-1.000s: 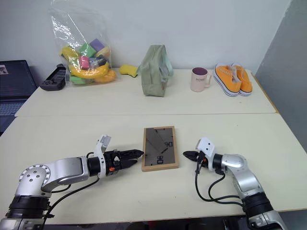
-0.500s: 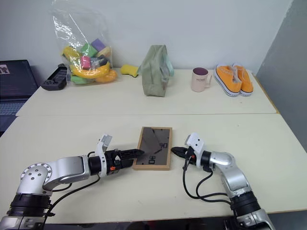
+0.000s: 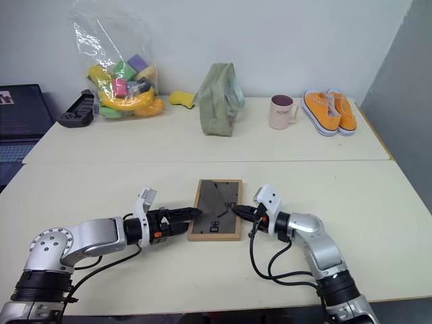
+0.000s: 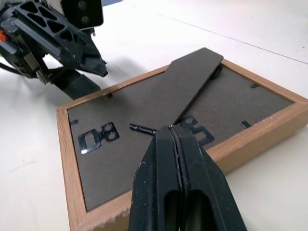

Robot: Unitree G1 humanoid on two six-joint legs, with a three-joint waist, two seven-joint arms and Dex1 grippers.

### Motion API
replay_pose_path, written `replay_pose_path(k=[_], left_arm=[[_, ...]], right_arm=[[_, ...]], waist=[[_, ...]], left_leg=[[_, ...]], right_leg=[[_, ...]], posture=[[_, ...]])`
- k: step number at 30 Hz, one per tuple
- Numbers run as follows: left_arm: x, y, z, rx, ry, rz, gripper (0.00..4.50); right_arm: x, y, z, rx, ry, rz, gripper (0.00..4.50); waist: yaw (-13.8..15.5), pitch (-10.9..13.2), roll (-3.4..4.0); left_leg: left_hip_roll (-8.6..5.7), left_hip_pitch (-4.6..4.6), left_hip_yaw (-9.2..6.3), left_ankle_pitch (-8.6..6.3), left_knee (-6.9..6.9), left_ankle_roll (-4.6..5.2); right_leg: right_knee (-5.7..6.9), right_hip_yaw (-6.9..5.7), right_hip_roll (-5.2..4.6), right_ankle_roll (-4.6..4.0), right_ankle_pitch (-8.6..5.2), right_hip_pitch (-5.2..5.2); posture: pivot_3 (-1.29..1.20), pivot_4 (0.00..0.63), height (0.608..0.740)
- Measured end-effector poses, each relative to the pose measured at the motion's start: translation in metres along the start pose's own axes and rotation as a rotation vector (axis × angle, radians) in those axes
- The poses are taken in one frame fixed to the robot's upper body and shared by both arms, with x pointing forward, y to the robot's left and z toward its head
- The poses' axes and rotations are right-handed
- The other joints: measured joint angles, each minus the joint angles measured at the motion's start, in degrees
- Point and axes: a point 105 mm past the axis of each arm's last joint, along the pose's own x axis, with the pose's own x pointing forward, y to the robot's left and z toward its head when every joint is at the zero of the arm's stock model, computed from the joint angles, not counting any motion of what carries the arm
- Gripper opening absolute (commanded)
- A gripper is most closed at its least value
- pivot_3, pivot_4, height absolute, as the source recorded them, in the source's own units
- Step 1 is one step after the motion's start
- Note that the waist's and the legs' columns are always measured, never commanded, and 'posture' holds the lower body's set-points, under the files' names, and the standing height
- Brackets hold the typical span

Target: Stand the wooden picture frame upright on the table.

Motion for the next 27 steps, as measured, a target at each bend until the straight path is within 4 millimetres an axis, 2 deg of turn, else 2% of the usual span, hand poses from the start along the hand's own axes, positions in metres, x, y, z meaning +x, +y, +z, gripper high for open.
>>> replay_pose_path(k=[5, 9, 14, 22, 27], left_arm=[[-0.003, 0.002, -0.002, -0.009, -0.004, -0.003, 3.86], [-0.004, 0.003, -0.003, -0.012, -0.005, -0.001, 3.86], [-0.004, 0.003, -0.003, -0.01, -0.005, -0.003, 3.86], [-0.005, 0.003, -0.003, -0.009, -0.006, 0.003, 3.86], [-0.005, 0.003, -0.003, -0.008, -0.005, 0.002, 3.86]], right_arm=[[-0.019, -0.019, -0.019, -0.07, 0.099, -0.057, 0.0], [-0.02, -0.017, -0.023, -0.117, 0.127, -0.028, 0.0], [-0.016, -0.005, -0.034, -0.092, 0.136, 0.013, 0.0], [0.009, 0.013, -0.03, -0.031, 0.073, 0.032, 0.0], [0.015, 0.014, -0.027, -0.016, 0.058, 0.023, 0.0]], waist=[[-0.13, -0.06, 0.02], [-0.2, -0.17, 0.21], [-0.18, -0.18, 0.21], [-0.2, -0.18, 0.22], [-0.21, -0.17, 0.23]], left_leg=[[-0.01, 0.08, 0.01, 0.0, 0.0, 0.0], [-0.03, 0.12, 0.0, 0.0, -0.01, 0.0], [-0.03, 0.12, 0.0, -0.01, -0.04, 0.0], [-0.02, 0.12, -0.03, -0.01, -0.04, -0.01], [-0.02, 0.11, -0.02, -0.01, -0.04, -0.01]], right_leg=[[-0.07, 0.07, 0.02, 0.0, 0.0, 0.02], [-0.16, 0.24, 0.07, -0.01, 0.0, 0.01], [-0.27, 0.26, 0.07, -0.01, 0.0, 0.0], [-0.11, 0.29, 0.1, -0.03, -0.01, -0.07], [-0.1, 0.3, 0.1, -0.04, -0.02, -0.09]], posture=[[0.0, 0.15, 0.74], [0.0, 0.15, 0.74], [0.0, 0.15, 0.74], [0.0, 0.15, 0.74], [0.0, 0.15, 0.74]])
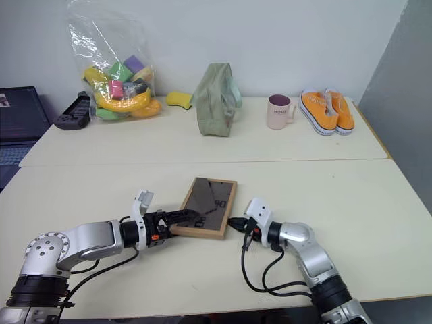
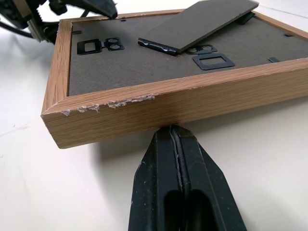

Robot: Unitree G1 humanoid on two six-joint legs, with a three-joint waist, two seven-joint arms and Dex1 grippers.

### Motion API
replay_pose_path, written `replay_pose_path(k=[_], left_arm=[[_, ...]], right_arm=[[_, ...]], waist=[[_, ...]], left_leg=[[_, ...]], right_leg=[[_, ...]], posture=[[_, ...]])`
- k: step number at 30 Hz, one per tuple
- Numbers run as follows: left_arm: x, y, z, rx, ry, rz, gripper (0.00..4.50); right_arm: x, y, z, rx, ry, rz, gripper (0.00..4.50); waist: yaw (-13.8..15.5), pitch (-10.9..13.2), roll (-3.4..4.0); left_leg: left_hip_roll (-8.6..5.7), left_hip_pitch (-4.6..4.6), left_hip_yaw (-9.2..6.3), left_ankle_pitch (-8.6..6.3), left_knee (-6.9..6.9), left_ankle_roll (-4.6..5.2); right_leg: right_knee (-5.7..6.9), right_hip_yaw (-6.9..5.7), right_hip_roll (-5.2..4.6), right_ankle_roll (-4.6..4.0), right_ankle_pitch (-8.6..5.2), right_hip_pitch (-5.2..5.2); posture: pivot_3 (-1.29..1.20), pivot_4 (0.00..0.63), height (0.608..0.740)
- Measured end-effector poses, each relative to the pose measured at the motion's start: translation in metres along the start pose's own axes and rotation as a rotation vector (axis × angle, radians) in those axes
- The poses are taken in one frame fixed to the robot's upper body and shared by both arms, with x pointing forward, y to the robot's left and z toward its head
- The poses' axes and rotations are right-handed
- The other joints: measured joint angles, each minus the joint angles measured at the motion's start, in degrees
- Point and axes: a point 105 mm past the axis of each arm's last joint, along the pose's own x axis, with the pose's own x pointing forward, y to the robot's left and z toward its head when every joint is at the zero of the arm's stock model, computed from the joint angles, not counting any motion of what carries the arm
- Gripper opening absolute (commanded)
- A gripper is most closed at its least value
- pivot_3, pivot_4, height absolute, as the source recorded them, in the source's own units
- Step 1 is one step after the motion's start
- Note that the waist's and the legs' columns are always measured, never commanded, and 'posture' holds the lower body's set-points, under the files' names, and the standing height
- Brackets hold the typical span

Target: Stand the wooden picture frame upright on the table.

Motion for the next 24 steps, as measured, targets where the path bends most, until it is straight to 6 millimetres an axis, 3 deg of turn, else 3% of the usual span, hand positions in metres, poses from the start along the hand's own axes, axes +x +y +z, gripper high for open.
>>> replay_pose_path(k=[16, 19, 24], left_arm=[[0.0, 0.0, 0.002, -0.005, -0.004, 0.002, 3.86], [-0.001, 0.001, 0.003, -0.006, -0.011, 0.006, 3.42], [0.0, 0.004, 0.002, -0.016, -0.013, 0.008, 2.33]], right_arm=[[-0.009, -0.007, -0.005, -0.018, 0.026, -0.015, 0.0], [-0.014, -0.012, -0.007, -0.022, 0.038, -0.027, 0.0], [-0.017, -0.015, -0.01, -0.015, 0.046, -0.038, 0.0]], waist=[[0.02, 0.02, 0.01], [0.02, 0.04, 0.01], [-0.09, 0.05, 0.01]], left_leg=[[0.0, -0.03, 0.02, -0.01, -0.01, -0.01], [-0.02, -0.02, 0.02, 0.0, 0.09, -0.01], [-0.02, 0.01, -0.06, 0.16, 0.19, -0.25]], right_leg=[[0.08, 0.06, 0.0, 0.0, 0.0, 0.01], [0.12, 0.11, 0.01, 0.0, 0.0, 0.07], [0.23, 0.19, 0.11, 0.12, 0.07, 0.1]], posture=[[0.0, 0.15, 0.74], [0.0, 0.15, 0.74], [0.0, 0.15, 0.74]])
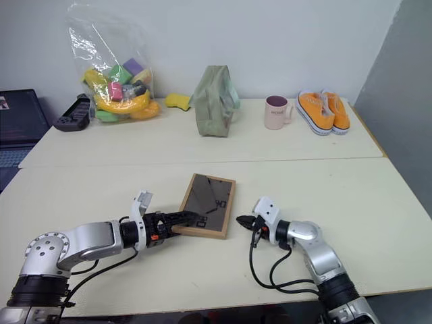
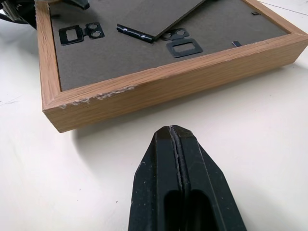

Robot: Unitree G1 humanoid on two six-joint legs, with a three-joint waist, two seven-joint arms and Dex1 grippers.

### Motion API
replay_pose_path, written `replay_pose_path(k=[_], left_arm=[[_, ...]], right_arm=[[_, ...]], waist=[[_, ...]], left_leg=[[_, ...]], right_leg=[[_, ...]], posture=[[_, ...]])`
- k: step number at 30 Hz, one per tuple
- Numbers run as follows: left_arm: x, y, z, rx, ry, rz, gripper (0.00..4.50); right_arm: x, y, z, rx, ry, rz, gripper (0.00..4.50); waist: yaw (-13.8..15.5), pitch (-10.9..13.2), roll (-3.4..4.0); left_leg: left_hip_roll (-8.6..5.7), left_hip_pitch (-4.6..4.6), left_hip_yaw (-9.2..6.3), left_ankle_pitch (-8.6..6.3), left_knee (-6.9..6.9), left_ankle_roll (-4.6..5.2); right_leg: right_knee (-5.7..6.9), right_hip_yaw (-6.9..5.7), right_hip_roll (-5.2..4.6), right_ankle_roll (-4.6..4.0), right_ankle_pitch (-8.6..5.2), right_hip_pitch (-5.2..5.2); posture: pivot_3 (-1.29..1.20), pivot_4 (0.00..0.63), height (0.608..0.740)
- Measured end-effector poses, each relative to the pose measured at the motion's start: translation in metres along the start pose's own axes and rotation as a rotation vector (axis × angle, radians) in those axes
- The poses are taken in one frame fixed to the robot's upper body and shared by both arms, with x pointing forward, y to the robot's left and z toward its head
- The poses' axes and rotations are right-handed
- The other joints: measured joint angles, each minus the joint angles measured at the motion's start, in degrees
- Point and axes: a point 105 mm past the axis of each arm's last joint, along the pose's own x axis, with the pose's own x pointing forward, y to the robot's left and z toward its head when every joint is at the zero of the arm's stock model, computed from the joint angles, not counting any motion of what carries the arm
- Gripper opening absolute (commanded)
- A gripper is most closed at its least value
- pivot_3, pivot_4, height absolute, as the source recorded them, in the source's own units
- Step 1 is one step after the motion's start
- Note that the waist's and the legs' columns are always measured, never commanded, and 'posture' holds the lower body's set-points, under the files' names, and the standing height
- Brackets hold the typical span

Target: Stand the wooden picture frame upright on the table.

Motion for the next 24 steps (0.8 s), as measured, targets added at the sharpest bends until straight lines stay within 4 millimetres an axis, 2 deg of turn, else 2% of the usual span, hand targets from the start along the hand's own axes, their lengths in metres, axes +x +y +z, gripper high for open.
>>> replay_pose_path(k=[3, 6, 20, 24], left_arm=[[0.0, -0.002, 0.0, -0.002, -0.001, -0.013, 1.7], [-0.001, -0.008, 0.001, 0.0, -0.005, -0.054, 1.4], [-0.001, -0.013, 0.002, 0.011, 0.001, -0.079, 1.37], [-0.003, -0.021, 0.014, 0.056, -0.025, -0.083, 1.37]], right_arm=[[0.0, 0.0, -0.001, 0.002, 0.001, 0.0, 0.0], [0.0, 0.001, 0.0, 0.002, -0.001, 0.003, 0.0], [0.0, 0.0, 0.001, -0.002, -0.012, 0.004, 0.0], [-0.004, -0.003, 0.001, -0.012, -0.006, 0.001, 0.0]], waist=[[0.04, -0.01, -0.01], [0.12, -0.03, -0.04], [0.17, -0.02, -0.04], [0.45, 0.04, -0.04]], left_leg=[[0.0, 0.0, -0.06, 0.07, 0.0, -0.1], [-0.01, -0.01, -0.08, 0.06, -0.02, -0.11], [-0.01, -0.1, -0.23, 0.05, -0.19, -0.13], [-0.02, -0.18, -0.26, 0.05, -0.19, -0.13]], right_leg=[[0.01, 0.01, 0.03, 0.04, 0.03, 0.02], [-0.01, 0.01, 0.02, 0.03, 0.03, 0.04], [-0.07, -0.09, 0.05, -0.06, -0.03, -0.02], [-0.12, -0.12, 0.05, -0.06, -0.03, -0.05]], posture=[[0.0, 0.15, 0.74], [0.0, 0.15, 0.74], [0.0, 0.15, 0.74], [0.0, 0.15, 0.74]])
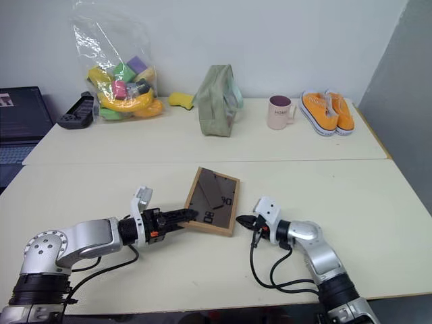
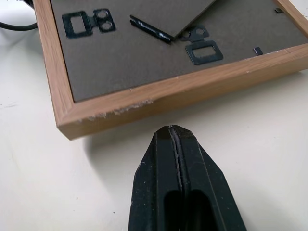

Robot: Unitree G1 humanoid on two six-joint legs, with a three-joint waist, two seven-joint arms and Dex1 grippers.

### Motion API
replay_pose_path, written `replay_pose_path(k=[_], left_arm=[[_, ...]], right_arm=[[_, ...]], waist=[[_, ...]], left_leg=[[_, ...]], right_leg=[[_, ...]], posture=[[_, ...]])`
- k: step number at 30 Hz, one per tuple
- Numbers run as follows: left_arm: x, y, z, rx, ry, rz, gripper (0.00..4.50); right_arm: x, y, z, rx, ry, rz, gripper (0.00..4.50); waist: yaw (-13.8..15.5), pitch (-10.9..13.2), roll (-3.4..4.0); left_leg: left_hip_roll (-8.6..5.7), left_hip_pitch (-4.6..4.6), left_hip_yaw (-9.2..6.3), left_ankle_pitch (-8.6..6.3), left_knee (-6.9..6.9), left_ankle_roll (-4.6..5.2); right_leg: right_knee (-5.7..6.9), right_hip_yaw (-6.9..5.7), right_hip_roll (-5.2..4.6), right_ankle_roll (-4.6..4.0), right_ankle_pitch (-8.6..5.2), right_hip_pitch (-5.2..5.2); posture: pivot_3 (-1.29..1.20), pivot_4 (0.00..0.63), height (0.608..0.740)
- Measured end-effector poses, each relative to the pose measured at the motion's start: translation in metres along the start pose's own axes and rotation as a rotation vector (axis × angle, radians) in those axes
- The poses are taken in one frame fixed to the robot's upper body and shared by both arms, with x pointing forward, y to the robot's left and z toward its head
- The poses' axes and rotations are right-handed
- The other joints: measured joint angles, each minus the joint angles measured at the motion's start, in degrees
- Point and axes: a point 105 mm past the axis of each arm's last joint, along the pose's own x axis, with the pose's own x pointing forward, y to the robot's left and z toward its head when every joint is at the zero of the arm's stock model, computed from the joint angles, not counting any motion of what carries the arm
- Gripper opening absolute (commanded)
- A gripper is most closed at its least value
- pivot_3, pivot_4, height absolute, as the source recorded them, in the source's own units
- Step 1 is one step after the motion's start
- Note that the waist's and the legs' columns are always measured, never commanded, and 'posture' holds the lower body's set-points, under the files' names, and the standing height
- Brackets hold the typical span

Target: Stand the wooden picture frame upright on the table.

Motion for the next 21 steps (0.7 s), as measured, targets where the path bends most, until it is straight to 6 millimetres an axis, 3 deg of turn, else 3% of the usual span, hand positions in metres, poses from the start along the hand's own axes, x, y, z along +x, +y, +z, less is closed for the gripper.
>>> replay_pose_path(k=[5, 10, 16, 21], left_arm=[[0.0, -0.021, 0.029, 0.084, -0.09, -0.061, 1.37], [-0.004, -0.04, 0.039, 0.218, -0.114, -0.116, 1.37], [-0.011, -0.074, 0.04, 0.572, -0.132, -0.182, 1.37], [-0.016, -0.081, 0.055, 0.829, -0.227, -0.125, 1.37]], right_arm=[[-0.01, -0.006, -0.001, -0.003, 0.012, -0.007, 0.0], [-0.019, -0.013, -0.003, -0.001, 0.019, -0.023, 0.0], [-0.026, -0.019, -0.004, 0.007, 0.03, -0.027, 0.0], [-0.046, -0.036, -0.007, 0.049, 0.048, -0.075, 0.0]], waist=[[0.36, 0.04, -0.02], [0.32, 0.07, -0.02], [0.37, 0.09, -0.02], [0.58, 0.18, 0.03]], left_leg=[[-0.02, -0.07, 0.01, -0.03, -0.03, -0.03], [-0.01, -0.11, 0.05, -0.03, -0.04, -0.04], [-0.01, -0.16, 0.11, -0.03, -0.07, -0.04], [-0.01, -0.16, 0.16, -0.03, -0.08, -0.04]], right_leg=[[-0.11, 0.0, -0.01, 0.0, 0.0, -0.02], [-0.17, 0.0, -0.01, -0.01, -0.02, -0.16], [-0.3, 0.02, -0.01, -0.02, -0.02, -0.21], [-0.33, 0.05, 0.0, -0.02, -0.02, -0.19]], posture=[[0.0, 0.15, 0.74], [0.0, 0.15, 0.74], [0.0, 0.15, 0.74], [0.0, 0.15, 0.74]])
